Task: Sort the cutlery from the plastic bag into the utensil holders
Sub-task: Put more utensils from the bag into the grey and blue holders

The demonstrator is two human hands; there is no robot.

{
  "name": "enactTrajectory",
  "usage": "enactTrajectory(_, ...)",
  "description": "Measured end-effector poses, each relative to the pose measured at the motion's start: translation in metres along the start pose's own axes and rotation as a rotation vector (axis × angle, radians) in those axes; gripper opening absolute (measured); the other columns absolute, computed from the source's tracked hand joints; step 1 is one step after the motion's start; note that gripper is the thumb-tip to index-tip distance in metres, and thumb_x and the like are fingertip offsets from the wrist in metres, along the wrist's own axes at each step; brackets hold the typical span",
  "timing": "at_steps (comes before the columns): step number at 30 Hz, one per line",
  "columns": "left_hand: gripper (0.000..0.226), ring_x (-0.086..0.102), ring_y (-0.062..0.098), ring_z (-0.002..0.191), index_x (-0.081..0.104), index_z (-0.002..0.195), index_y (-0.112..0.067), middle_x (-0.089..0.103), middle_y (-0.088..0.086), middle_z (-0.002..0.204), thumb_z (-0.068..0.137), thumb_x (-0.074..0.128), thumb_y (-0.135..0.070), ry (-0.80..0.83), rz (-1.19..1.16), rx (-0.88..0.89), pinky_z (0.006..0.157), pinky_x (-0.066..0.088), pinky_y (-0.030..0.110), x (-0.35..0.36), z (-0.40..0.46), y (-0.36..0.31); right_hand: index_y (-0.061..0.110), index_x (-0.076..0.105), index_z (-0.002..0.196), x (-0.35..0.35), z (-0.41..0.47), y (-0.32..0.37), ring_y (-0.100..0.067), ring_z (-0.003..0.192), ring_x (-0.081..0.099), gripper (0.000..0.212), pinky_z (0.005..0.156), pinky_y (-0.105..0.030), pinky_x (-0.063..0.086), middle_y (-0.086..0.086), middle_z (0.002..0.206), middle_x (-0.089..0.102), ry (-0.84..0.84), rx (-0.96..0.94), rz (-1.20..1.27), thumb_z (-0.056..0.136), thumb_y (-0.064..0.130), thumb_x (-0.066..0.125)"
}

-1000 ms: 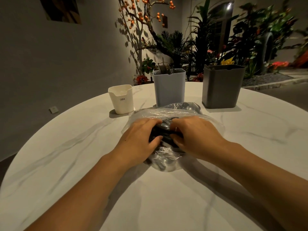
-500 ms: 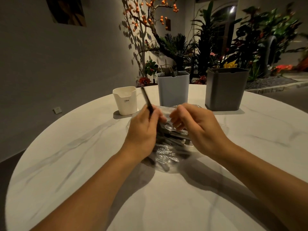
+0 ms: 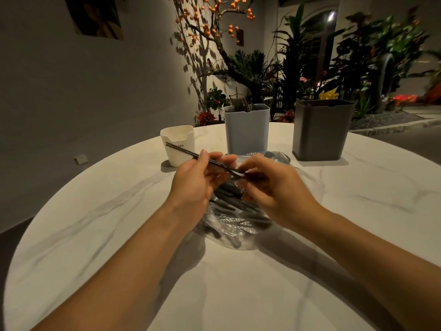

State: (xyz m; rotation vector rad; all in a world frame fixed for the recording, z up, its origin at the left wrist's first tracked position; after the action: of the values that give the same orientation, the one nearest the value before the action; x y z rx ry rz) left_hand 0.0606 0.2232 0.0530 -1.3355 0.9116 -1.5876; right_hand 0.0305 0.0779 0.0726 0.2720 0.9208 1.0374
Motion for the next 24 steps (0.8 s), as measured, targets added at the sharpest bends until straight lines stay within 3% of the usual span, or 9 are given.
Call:
enactTrajectory(2, 0.045, 0.073, 0.027, 0.089, 0.065, 0.097, -0.003, 0.076, 0.016, 0.091, 0.110, 0.031, -0.031, -0.025, 0.123, -0.058, 0.074, 0.061, 0.032, -0.002, -0.001, 0.007, 0.023, 0.064, 0.112, -0.006, 0.000, 0.001, -0.007, 0.088, 0.069, 0.025, 0.077, -0.031, 0.062, 0.010, 0.099, 0.068, -0.030, -0.025, -0.075, 0.090, 0.013, 0.070)
enactTrajectory(4, 0.057, 0.070, 0.024, 0.067, 0.066, 0.087, -0.001, 0.074, 0.014, 0.073, 0.109, 0.031, -0.040, -0.065, 0.427, -0.021, 0.058, 0.056, 0.030, -0.006, -0.004, 0.004, 0.023, 0.065, 0.114, -0.010, 0.001, -0.005, -0.007, 0.093, 0.068, 0.026, 0.081, -0.030, 0.061, 0.013, 0.100, 0.066, -0.052, 0.026, -0.066, 0.090, 0.015, 0.069)
enactTrajectory(6, 0.051, 0.060, 0.010, 0.055, 0.063, 0.076, -0.008, 0.066, 0.004, 0.060, 0.108, 0.036, -0.038, -0.105, 0.803, 0.276, 0.052, 0.049, 0.021, -0.002, -0.011, -0.019, 0.024, 0.066, 0.114, -0.010, 0.002, -0.010, -0.006, 0.086, 0.069, 0.022, 0.078, -0.029, 0.061, 0.014, 0.096, 0.068, -0.035, 0.073, -0.005, 0.093, 0.018, 0.065)
enactTrajectory(9, 0.004, 0.053, 0.007, 0.083, 0.056, 0.095, -0.019, 0.060, -0.007, 0.086, 0.096, 0.054, -0.023, -0.095, 1.273, 0.893, 0.071, 0.044, 0.015, 0.032, -0.039, -0.053, 0.021, 0.067, 0.103, -0.010, 0.002, -0.013, -0.007, 0.068, 0.067, 0.010, 0.062, -0.026, 0.059, 0.007, 0.076, 0.068, -0.015, 0.127, 0.101, 0.099, 0.021, 0.058)
enactTrajectory(11, 0.031, 0.048, 0.016, 0.108, 0.056, 0.117, -0.017, 0.059, 0.000, 0.113, 0.087, 0.064, -0.022, 0.009, 1.468, 1.001, 0.097, 0.042, 0.028, 0.044, -0.039, -0.040, 0.017, 0.068, 0.095, -0.012, 0.004, -0.015, -0.007, 0.062, 0.062, 0.016, 0.055, -0.020, 0.051, 0.002, 0.072, 0.065, -0.031, 0.168, 0.157, 0.101, 0.023, 0.055)
enactTrajectory(14, 0.043, 0.051, 0.023, 0.114, 0.057, 0.126, -0.016, 0.062, 0.004, 0.120, 0.086, 0.072, -0.021, 0.068, 1.599, 1.011, 0.106, 0.039, 0.040, 0.047, -0.036, -0.028, 0.011, 0.069, 0.091, -0.017, 0.008, -0.014, -0.007, 0.059, 0.056, 0.022, 0.054, -0.016, 0.042, -0.002, 0.070, 0.064, -0.046, 0.182, 0.209, 0.102, 0.023, 0.053)
enactTrajectory(18, 0.069, 0.045, 0.031, 0.122, 0.044, 0.135, -0.011, 0.049, 0.011, 0.134, 0.077, 0.080, -0.026, 0.010, 1.576, 1.126, 0.107, 0.044, 0.043, 0.051, -0.042, -0.043, 0.012, 0.070, 0.093, -0.021, 0.009, -0.018, -0.021, 0.075, 0.064, 0.021, 0.064, -0.022, 0.050, -0.008, 0.084, 0.071, -0.038, 0.235, 0.287, 0.101, 0.021, 0.053)
enactTrajectory(21, 0.087, 0.033, 0.033, 0.138, 0.034, 0.145, -0.010, 0.035, 0.013, 0.147, 0.072, 0.082, -0.020, -0.007, 1.630, 1.186, 0.120, 0.027, 0.045, 0.061, -0.047, -0.049, 0.006, 0.070, 0.088, -0.015, 0.008, -0.016, -0.016, 0.072, 0.060, 0.024, 0.065, -0.023, 0.046, -0.001, 0.072, 0.067, 0.014, 0.265, 0.401, 0.101, 0.015, 0.052)
enactTrajectory(24, 0.069, 0.034, 0.033, 0.141, 0.047, 0.140, -0.009, 0.048, 0.014, 0.145, 0.079, 0.077, -0.016, 0.069, 1.721, 1.154, 0.125, 0.012, 0.048, 0.067, -0.046, -0.037, 0.006, 0.067, 0.079, -0.014, 0.008, -0.010, -0.008, 0.067, 0.061, 0.027, 0.063, -0.015, 0.047, 0.000, 0.066, 0.062, 0.036, 0.254, 0.463, 0.100, 0.008, 0.051)
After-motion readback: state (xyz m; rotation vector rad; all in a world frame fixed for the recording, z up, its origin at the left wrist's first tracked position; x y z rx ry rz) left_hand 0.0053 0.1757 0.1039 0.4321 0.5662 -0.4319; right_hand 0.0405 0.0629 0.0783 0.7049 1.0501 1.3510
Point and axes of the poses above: each hand's wrist, its own z-axis towards the middle knuckle, its own x-axis out of the palm, y = z × x, the point moved 10 cm from there along z, towards the middle knuckle
